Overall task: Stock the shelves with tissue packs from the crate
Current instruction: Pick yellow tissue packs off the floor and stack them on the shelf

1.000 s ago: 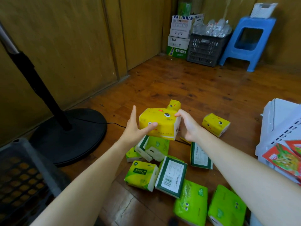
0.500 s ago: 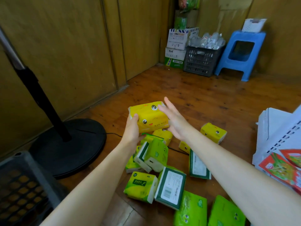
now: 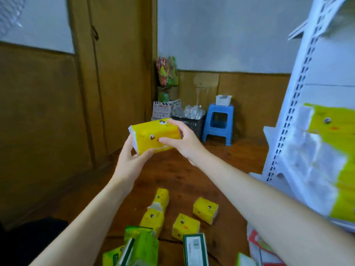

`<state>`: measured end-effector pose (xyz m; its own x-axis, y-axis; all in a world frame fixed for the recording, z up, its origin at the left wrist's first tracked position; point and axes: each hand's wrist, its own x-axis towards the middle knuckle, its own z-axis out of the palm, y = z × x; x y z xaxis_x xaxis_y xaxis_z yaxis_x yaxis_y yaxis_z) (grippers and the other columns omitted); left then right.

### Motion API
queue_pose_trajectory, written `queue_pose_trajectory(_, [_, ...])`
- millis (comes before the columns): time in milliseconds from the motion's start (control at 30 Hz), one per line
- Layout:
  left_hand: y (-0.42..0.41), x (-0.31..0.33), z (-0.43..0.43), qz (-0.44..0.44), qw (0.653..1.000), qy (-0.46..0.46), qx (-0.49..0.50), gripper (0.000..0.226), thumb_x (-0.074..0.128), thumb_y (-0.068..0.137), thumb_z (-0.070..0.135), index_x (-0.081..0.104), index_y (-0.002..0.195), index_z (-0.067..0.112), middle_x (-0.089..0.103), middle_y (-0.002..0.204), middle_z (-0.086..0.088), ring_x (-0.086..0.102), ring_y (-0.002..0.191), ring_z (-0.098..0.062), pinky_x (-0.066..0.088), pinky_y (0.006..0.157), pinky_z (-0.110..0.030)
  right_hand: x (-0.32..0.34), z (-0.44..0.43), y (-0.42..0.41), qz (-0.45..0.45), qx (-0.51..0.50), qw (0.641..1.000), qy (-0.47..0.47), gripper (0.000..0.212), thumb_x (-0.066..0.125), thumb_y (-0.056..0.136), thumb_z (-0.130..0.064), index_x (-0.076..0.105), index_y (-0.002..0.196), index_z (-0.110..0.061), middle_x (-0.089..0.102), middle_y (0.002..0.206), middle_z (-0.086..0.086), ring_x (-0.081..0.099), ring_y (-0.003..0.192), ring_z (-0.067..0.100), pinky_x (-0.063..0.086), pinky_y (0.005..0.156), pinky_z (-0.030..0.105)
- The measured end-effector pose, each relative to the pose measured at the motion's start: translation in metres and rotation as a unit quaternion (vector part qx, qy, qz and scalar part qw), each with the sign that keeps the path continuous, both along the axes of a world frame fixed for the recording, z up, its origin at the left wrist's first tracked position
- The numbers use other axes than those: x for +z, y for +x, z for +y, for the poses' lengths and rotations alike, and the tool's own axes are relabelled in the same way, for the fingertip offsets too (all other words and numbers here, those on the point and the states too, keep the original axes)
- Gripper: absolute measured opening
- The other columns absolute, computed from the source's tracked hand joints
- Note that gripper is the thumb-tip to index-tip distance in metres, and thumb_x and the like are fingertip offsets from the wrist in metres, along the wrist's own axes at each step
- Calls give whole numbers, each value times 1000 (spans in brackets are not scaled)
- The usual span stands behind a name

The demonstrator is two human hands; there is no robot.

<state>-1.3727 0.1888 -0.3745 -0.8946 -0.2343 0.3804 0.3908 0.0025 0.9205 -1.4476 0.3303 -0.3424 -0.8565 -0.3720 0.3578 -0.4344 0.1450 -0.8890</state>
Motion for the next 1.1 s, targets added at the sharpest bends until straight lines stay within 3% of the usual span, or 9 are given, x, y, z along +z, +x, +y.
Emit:
queue_pose_trajectory(100, [-11,38,20,65,997,-48,-2,57,64,85,4,45,136,19,66,116,2,67,93,-4,50,75,-11,55,34,4,27,-19,999,8,52,72,80,-23,48,126,-28,44,133,-3,41,120,9,41,98,29])
queue_pose_trajectory(200, [-26,75,62,114,991,-55,-42,53,63,85,3,47,134,17,67,109,8,67,89,0,51,78,-12,100,80,9,52,-61,997,1,46,72,80,-19,51,121,-24,50,113,-7,52,106,8,47,84,19])
queue_pose_trajectory(400, [-54,106,184,142,977,-36,-157,53,64,83,0,47,131,15,67,107,4,68,87,-1,50,71,-12,136,207,18,90,-173,981,11,38,75,76,-19,54,105,-32,50,134,-1,49,124,19,46,97,38])
queue_pose_trajectory(533, [-61,97,269,127,961,-41,-242,58,64,84,0,42,136,15,64,118,-1,67,91,-3,51,72,-13,126,291,40,79,-252,964,-5,41,74,76,-12,56,111,-25,61,105,0,61,92,13,52,72,23])
queue_pose_trajectory(667, [-64,81,332,94,940,-44,-326,58,62,86,1,40,138,14,61,119,-1,68,90,-4,53,67,-16,104,354,60,35,-310,950,-13,36,74,75,-11,57,97,-34,59,115,8,60,107,27,50,92,46])
queue_pose_trajectory(800, [-67,65,360,56,928,-35,-366,58,63,83,7,42,137,15,60,120,-3,64,102,-16,56,70,-24,86,386,70,-13,-313,950,-17,39,71,77,-6,56,102,-32,55,122,13,59,108,29,53,88,43])
queue_pose_trajectory(967, [-81,66,359,21,936,-129,-326,61,75,74,34,48,128,31,55,131,0,56,117,-20,53,92,-43,77,397,67,-13,-329,944,20,44,73,77,-9,52,111,-28,59,116,6,62,103,24,54,86,40])
queue_pose_trajectory(1033, [-85,67,357,-18,931,-149,-332,61,72,78,33,45,132,32,55,131,3,57,116,-19,53,91,-37,76,396,64,4,-347,935,78,45,75,75,-18,51,111,-32,58,115,-1,60,105,21,52,91,42])
queue_pose_trajectory(1100, [-85,67,356,-40,924,-128,-357,56,67,83,21,45,134,27,59,127,1,62,108,-17,56,78,-26,76,393,62,27,-364,921,132,46,76,74,-25,51,112,-34,58,116,-3,59,106,19,50,93,42])
